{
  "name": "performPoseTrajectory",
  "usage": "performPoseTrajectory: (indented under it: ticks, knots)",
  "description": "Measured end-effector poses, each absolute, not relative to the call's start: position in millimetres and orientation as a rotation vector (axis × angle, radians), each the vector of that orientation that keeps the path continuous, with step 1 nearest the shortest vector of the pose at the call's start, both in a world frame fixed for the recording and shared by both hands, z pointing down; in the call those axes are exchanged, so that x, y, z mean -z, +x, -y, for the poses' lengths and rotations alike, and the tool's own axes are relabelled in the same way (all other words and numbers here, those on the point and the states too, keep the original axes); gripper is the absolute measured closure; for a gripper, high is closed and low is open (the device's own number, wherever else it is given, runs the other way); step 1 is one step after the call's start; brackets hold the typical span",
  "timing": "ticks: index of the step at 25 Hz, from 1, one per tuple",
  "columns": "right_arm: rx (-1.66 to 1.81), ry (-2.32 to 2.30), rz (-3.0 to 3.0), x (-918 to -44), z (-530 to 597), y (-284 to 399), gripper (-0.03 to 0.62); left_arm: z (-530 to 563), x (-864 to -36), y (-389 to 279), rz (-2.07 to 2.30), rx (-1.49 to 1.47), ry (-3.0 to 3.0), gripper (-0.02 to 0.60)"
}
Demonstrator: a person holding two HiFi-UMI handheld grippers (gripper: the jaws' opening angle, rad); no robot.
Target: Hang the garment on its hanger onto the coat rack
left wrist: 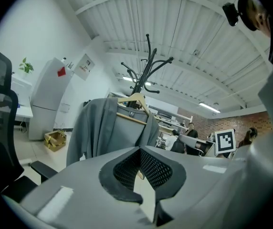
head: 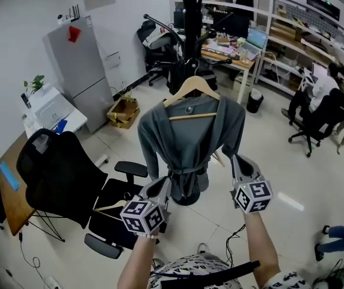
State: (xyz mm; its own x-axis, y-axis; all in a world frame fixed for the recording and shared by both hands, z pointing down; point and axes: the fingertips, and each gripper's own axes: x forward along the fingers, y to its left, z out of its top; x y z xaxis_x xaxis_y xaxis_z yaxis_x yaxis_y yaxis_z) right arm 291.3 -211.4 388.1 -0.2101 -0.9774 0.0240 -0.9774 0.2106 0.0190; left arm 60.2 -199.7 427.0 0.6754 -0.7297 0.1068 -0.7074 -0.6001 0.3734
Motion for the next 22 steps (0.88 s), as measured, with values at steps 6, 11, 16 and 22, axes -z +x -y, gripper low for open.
performPoseTrajectory:
  ticks: [6,11,16,22]
  knots:
    - [-0.358,2.015,2.374,-433.0,173.8,288.7,0.585,187.7,-447.3,74.1,1.059,0.009,2.514,0.595]
    - [-0.344,2.059,2.261,-435.8,155.8,287.2,0.585,184.1,-448.2,87.4,1.011,-0.011,2.548,0.595]
    - [-0.293,2.057,2.201,-434.5,145.5,286.2,0.585,179.3,-445.1,97.2,0.991,-0.031,2.589,0.595]
    - [-0.303,2.076,2.189,-433.4,141.4,291.5,0.585,177.1,-442.6,94.9,0.989,-0.022,2.589,0.595]
